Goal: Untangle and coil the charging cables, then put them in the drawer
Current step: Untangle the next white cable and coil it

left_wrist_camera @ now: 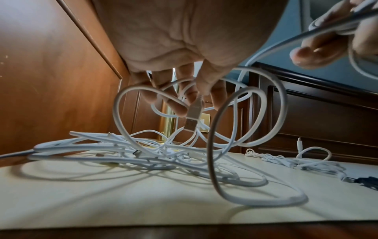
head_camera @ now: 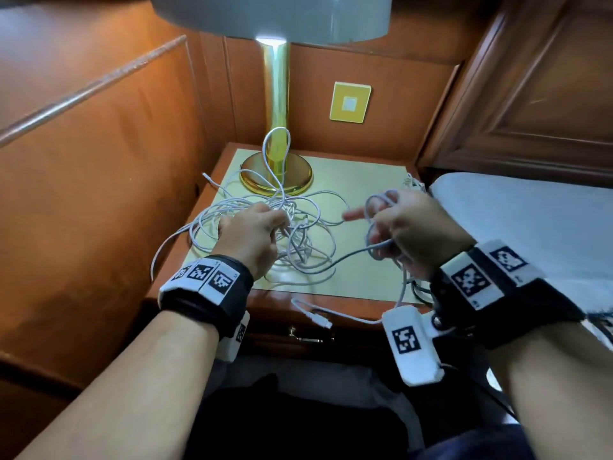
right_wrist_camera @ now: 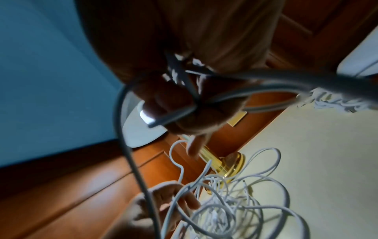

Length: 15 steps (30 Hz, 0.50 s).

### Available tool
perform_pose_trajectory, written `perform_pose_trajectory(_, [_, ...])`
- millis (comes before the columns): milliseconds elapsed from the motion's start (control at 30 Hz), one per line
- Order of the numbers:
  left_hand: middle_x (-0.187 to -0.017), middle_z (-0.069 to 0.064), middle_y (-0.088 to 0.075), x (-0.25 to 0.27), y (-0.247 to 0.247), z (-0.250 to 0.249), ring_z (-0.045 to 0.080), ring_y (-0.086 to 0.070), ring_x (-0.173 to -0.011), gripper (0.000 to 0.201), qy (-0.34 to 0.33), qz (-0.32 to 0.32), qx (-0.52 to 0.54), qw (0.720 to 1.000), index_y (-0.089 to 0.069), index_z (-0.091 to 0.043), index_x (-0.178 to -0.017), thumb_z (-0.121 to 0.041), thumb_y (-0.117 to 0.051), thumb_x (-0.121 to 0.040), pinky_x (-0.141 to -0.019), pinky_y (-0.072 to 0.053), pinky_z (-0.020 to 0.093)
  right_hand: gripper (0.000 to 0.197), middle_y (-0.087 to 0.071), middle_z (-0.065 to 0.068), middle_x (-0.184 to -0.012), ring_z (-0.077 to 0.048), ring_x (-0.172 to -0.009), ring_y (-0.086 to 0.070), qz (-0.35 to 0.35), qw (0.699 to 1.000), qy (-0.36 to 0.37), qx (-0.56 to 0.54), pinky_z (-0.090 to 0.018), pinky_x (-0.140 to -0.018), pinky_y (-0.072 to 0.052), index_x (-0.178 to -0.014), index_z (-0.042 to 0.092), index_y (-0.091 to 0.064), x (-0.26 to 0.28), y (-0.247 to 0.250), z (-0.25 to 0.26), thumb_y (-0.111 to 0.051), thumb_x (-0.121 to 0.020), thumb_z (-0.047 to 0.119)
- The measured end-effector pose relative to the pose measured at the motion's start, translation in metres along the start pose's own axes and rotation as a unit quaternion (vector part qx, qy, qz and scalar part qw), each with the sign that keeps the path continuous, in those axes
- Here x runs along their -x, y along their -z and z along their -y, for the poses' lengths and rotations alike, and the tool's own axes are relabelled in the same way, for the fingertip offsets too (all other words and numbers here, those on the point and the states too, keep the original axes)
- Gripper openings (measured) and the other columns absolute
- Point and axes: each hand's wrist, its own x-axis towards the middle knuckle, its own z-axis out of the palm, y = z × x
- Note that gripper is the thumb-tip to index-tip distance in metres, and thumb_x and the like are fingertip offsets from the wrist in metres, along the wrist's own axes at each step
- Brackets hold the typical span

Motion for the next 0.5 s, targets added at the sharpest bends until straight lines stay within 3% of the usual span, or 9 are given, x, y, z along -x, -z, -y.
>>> perform_pose_trajectory(67, [-0.101, -0.005, -0.052, 0.000, -0.001, 0.001, 0.026, -0.057, -0.098, 0.027, -0.012, 0.008, 0.021, 1.000, -0.071, -0.024, -0.100, -0.004, -0.053, -0.096, -0.092, -0.044, 0.045, 0.020, -0.067, -0.024, -0.086, -0.010, -0.035, -0.037, 0.050, 0.995, -0.026, 0.084, -0.017, -0.037, -0.027, -0.070, -0.005, -0.052, 0.001, -0.007, 0.000, -0.044, -0.086, -0.014])
perform_pose_trajectory(167, [-0.101, 0.000, -0.055, 0.001, -0.002, 0.003, 0.032, -0.059, -0.092, 0.027, -0.031, 0.015, 0.048, 0.998, -0.073, -0.019, -0.100, -0.002, -0.052, -0.096, -0.081, -0.052, 0.044, 0.022, -0.067, -0.037, -0.102, -0.017, -0.044, -0.041, 0.125, 0.968, -0.043, 0.213, -0.022, -0.042, -0.031, -0.065, 0.004, -0.052, -0.003, -0.013, -0.004, -0.059, -0.084, -0.005])
perform_pose_trajectory(233, [-0.104, 0.003, -0.058, 0.001, -0.003, 0.003, 0.031, -0.059, -0.093, 0.030, -0.037, 0.024, 0.048, 0.998, -0.074, -0.021, -0.105, -0.004, -0.051, -0.097, -0.081, -0.052, 0.043, 0.024, -0.066, -0.032, -0.086, -0.023, -0.052, -0.045, 0.161, 0.935, -0.042, 0.312, -0.026, -0.047, -0.036, -0.065, 0.008, -0.055, -0.006, -0.018, -0.008, -0.071, -0.083, 0.006])
perform_pose_trajectory(300, [-0.102, 0.002, -0.057, 0.001, -0.002, 0.002, 0.027, -0.058, -0.093, 0.031, -0.035, 0.028, 0.055, 0.997, -0.073, -0.025, -0.114, -0.010, -0.050, -0.101, -0.083, -0.051, 0.039, 0.024, -0.060, -0.017, -0.070, -0.021, -0.054, -0.044, 0.169, 0.916, -0.039, 0.361, -0.027, -0.050, -0.034, -0.065, 0.009, -0.055, -0.006, -0.025, -0.012, -0.073, -0.083, 0.011])
perform_pose_trajectory(400, [-0.096, 0.000, -0.055, 0.001, 0.000, -0.002, 0.023, -0.056, -0.090, 0.031, -0.039, 0.025, 0.054, 0.997, -0.070, -0.028, -0.123, -0.016, -0.051, -0.102, -0.078, -0.041, 0.028, 0.025, -0.073, -0.013, -0.080, -0.010, -0.041, -0.040, 0.161, 0.918, -0.045, 0.359, -0.023, -0.045, -0.027, -0.060, 0.010, -0.048, -0.004, -0.032, -0.019, -0.061, -0.082, 0.010])
perform_pose_trajectory(500, [-0.094, 0.005, -0.060, 0.002, -0.001, -0.005, 0.026, -0.060, -0.090, 0.029, -0.045, 0.017, 0.069, 0.996, -0.071, -0.027, -0.123, -0.017, -0.055, -0.101, -0.076, -0.039, 0.025, 0.043, -0.076, -0.015, -0.083, -0.009, -0.046, -0.051, 0.122, 0.924, -0.040, 0.360, -0.024, -0.047, -0.030, -0.056, 0.015, -0.041, -0.007, -0.037, -0.028, -0.071, -0.080, 0.033])
